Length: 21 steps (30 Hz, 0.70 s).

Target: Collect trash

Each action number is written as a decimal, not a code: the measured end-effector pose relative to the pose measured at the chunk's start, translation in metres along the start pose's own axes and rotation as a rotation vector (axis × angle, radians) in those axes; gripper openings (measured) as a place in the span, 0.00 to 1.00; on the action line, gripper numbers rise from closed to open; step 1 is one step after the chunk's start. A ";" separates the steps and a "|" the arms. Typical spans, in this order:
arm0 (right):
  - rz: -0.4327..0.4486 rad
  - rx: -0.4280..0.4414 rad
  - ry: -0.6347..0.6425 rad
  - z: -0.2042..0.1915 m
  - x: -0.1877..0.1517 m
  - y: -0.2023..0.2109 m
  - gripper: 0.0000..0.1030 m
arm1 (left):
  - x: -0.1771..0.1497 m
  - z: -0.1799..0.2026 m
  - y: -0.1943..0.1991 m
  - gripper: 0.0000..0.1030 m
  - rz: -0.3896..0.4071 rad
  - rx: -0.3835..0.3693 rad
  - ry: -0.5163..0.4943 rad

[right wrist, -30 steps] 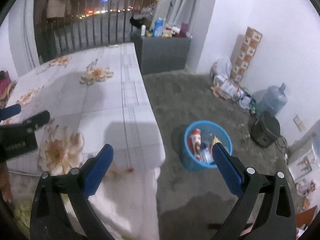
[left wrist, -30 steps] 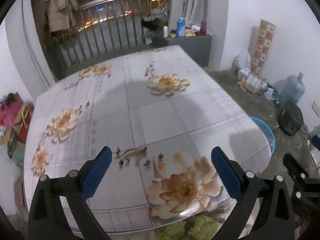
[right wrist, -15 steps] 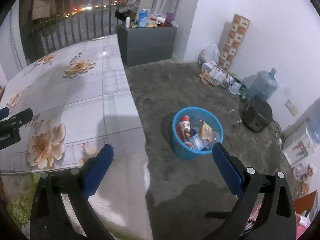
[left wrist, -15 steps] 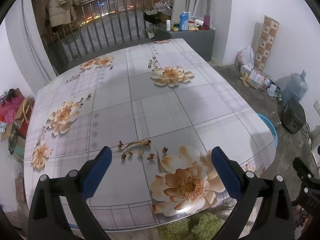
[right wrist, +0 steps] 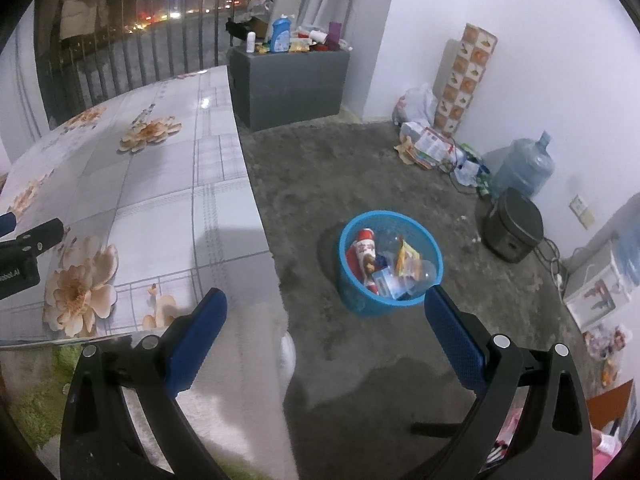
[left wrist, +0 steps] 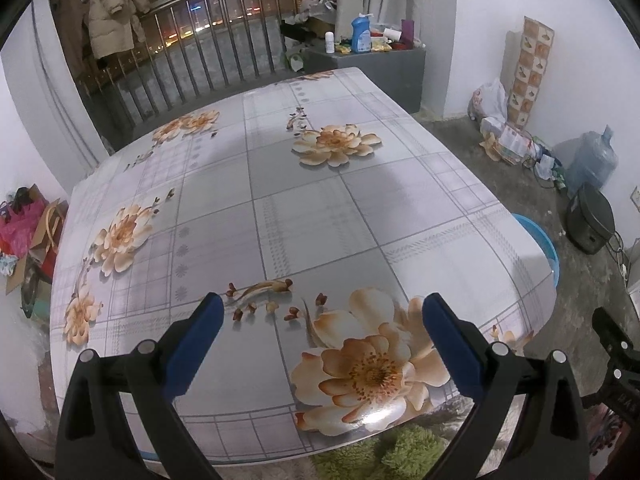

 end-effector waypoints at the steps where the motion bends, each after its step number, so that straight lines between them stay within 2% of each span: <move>1: 0.003 0.001 -0.001 0.000 -0.001 0.001 0.92 | 0.000 0.000 0.000 0.95 0.001 0.000 -0.001; 21: 0.035 0.009 -0.003 0.002 0.006 0.007 0.92 | 0.005 -0.002 0.007 0.95 0.023 0.003 0.005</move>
Point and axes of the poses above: each gripper's, at about its wrist camera, not at the fingertips, and y roughly against the way its jaws point, z to its right, x to its top, the point moved 6 cm from there along -y, roughly the way its jaws point, and after that the axes turned 11 degrees about x, right-handed, at the moved point
